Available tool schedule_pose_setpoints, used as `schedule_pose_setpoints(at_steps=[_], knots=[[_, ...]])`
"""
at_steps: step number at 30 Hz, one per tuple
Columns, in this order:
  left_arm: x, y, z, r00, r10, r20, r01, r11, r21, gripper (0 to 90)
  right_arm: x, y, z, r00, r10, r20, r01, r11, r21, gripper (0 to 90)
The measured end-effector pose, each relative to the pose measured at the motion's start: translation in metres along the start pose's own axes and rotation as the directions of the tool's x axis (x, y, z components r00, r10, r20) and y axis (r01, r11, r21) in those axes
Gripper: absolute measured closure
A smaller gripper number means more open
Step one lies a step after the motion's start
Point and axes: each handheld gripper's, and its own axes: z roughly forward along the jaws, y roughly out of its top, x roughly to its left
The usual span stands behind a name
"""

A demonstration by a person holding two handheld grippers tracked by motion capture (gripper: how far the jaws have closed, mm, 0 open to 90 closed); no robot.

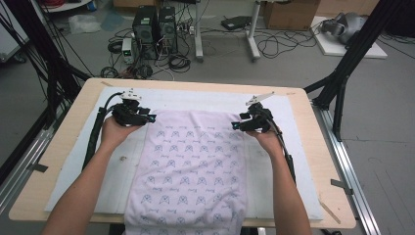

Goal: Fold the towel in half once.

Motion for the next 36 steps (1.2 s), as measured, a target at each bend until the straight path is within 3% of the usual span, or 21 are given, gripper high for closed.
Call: schedule_pose_setpoints(at_steps=[3,8,10,12,14,17,18,21,25,27,29,33,36], knots=[[0.006,-0.005,0.014,0.9997,-0.022,-0.006,0.022,0.9998,0.000,58.8,-0.008,-0.006,0.013,0.9996,0.006,0.027,-0.007,1.000,0.030,41.1],[0.014,-0.018,0.037,0.9975,-0.063,-0.031,0.065,0.9948,0.079,58.9,-0.014,-0.014,0.026,0.9971,0.037,0.067,-0.041,0.998,0.058,44.3],[0.014,-0.023,0.045,0.9964,-0.075,-0.038,0.079,0.9912,0.107,58.8,-0.017,-0.017,0.030,0.9952,0.054,0.081,-0.059,0.997,0.052,46.3],[0.012,-0.023,0.046,0.9947,-0.070,-0.075,0.077,0.9924,0.096,62.4,-0.017,-0.018,0.030,0.9935,0.062,0.095,-0.066,0.997,0.038,50.3],[0.012,-0.023,0.046,0.9922,-0.062,-0.108,0.073,0.9923,0.100,72.7,-0.015,-0.020,0.030,0.9931,0.056,0.103,-0.058,0.998,0.023,58.8],[0.013,-0.022,0.046,0.9917,-0.063,-0.112,0.075,0.9914,0.107,82.9,-0.014,-0.022,0.030,0.9941,0.073,0.080,-0.074,0.997,0.008,73.5],[0.012,-0.022,0.046,0.9915,-0.065,-0.113,0.077,0.9913,0.107,84.9,-0.013,-0.022,0.030,0.9950,0.083,0.055,-0.084,0.996,0.012,79.9],[0.012,-0.021,0.044,0.9908,-0.076,-0.112,0.088,0.9903,0.108,87.6,-0.011,-0.019,0.030,0.9955,0.083,0.046,-0.084,0.996,0.025,85.0],[0.014,-0.019,0.036,0.9928,-0.077,-0.092,0.085,0.9927,0.086,88.2,-0.007,-0.014,0.026,0.9975,0.042,0.057,-0.045,0.998,0.047,86.2],[0.013,-0.015,0.029,0.9941,-0.067,-0.086,0.073,0.9954,0.063,88.4,-0.006,-0.011,0.019,0.9979,0.036,0.054,-0.037,0.999,0.022,86.4],[0.012,-0.010,0.018,0.9959,-0.054,-0.073,0.056,0.9978,0.035,88.4,-0.007,-0.009,0.010,0.9985,0.052,0.021,-0.051,0.999,-0.019,86.3],[0.006,-0.004,-0.005,0.9985,-0.012,-0.054,0.012,0.9999,-0.001,88.4,-0.003,-0.004,-0.014,0.9986,0.050,-0.016,-0.050,0.998,-0.043,86.3],[0.000,-0.003,-0.027,0.9995,-0.014,-0.030,0.012,0.9977,-0.067,88.4,0.003,-0.003,-0.033,0.9978,0.047,-0.046,-0.051,0.996,-0.077,86.3]])
